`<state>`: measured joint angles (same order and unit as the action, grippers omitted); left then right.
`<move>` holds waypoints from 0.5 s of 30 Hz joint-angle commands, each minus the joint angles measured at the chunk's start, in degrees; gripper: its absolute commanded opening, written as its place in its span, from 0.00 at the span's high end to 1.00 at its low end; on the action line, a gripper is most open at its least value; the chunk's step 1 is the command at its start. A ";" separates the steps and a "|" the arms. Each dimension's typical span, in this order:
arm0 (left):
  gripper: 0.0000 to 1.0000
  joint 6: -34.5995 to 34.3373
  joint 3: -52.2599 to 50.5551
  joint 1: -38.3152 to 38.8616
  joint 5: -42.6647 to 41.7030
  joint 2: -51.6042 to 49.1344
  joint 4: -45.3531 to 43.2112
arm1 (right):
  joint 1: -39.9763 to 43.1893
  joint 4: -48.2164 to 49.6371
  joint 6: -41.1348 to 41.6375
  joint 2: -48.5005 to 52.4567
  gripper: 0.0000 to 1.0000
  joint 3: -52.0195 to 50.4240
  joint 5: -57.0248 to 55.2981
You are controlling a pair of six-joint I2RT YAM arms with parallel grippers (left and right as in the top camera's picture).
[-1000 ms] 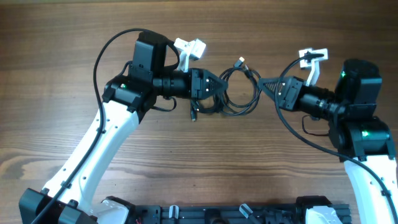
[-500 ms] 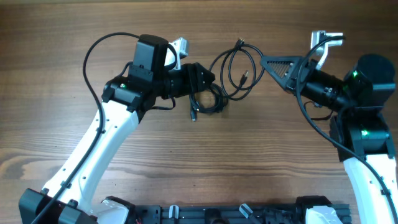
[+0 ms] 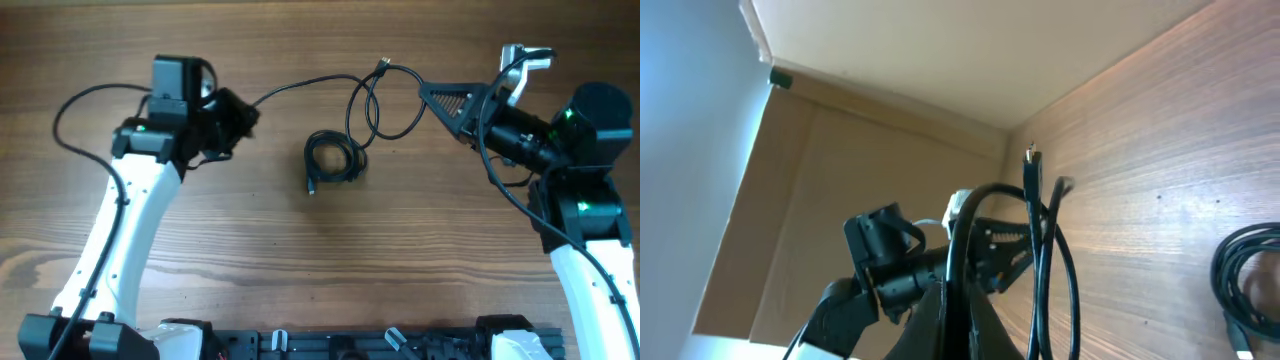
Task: Untangle cables
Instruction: 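Pull the cable apart, left gripper left, right gripper right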
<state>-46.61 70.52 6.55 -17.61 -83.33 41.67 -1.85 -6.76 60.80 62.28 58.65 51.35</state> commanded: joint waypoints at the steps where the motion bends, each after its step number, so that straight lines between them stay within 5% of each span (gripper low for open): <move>1: 0.90 -2.45 0.74 -5.49 2.29 0.92 2.64 | -0.22 0.28 -1.81 0.50 0.96 1.22 -3.39; 6: 0.96 -1.62 0.74 -9.07 2.27 0.92 3.19 | -0.24 0.22 -5.51 0.50 0.96 1.22 -6.75; 7: 0.88 -1.62 0.74 -9.05 2.16 0.92 3.21 | -0.24 0.20 -5.09 0.50 0.96 1.22 -6.32; 8: 0.29 -1.62 0.74 -8.92 1.01 0.92 3.43 | -0.24 0.13 -5.09 0.50 0.96 1.22 -6.08; 9: 0.00 -1.64 0.74 -8.92 -1.03 0.92 3.39 | -0.24 0.07 -5.07 0.50 0.96 1.22 -5.95; 15: 0.00 -1.62 0.74 -8.92 -17.33 0.92 -0.83 | -0.24 0.28 -2.47 0.50 0.96 1.22 -4.98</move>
<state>-48.56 70.52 -2.00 -24.12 -83.33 42.61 -1.85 -6.76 57.19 62.43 58.65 46.39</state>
